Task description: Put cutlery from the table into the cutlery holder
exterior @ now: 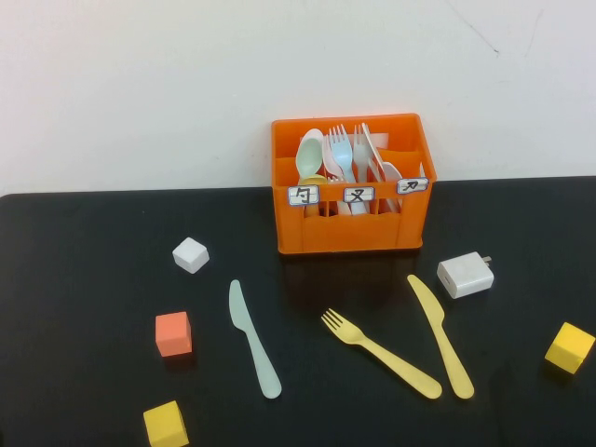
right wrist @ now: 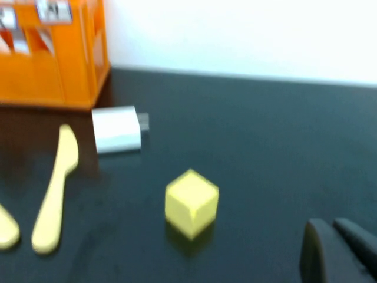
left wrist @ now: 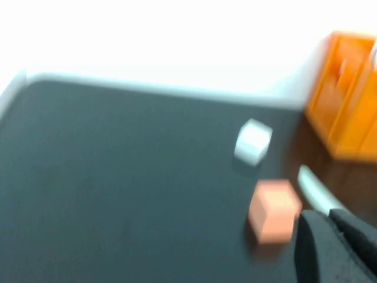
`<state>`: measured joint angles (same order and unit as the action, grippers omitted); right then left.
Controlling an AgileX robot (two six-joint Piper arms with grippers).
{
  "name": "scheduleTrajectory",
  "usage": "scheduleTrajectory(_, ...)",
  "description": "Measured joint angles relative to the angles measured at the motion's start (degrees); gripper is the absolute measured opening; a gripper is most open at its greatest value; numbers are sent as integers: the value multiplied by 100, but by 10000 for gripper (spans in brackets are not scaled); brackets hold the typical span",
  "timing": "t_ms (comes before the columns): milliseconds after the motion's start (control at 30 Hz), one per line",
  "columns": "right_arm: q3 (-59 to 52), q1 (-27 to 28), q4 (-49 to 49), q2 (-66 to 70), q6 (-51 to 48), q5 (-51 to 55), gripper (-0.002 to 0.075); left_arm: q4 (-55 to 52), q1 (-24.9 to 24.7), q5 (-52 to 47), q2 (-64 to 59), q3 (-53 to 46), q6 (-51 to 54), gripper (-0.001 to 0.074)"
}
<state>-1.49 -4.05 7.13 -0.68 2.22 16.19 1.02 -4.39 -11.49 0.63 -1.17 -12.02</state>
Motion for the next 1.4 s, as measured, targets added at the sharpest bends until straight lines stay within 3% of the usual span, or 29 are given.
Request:
scheduleTrajectory(333, -12, 0, 14, 0, 0, -2609, -2, -21, 0, 2935, 0, 0, 0, -1)
scheduleTrajectory(533, -12, 0, 14, 0, 0, -3668, -2, -21, 0, 4150, 23, 0, 0, -2)
scheduleTrajectory(1033, -12, 0, 40, 0, 0, -3953, -2, -43, 0, 4263, 23, 0, -24, -1)
scheduleTrajectory(1400, -12, 0, -290, 0, -22, -4097, -2, -43, 0, 4263, 23, 0, -649, -1)
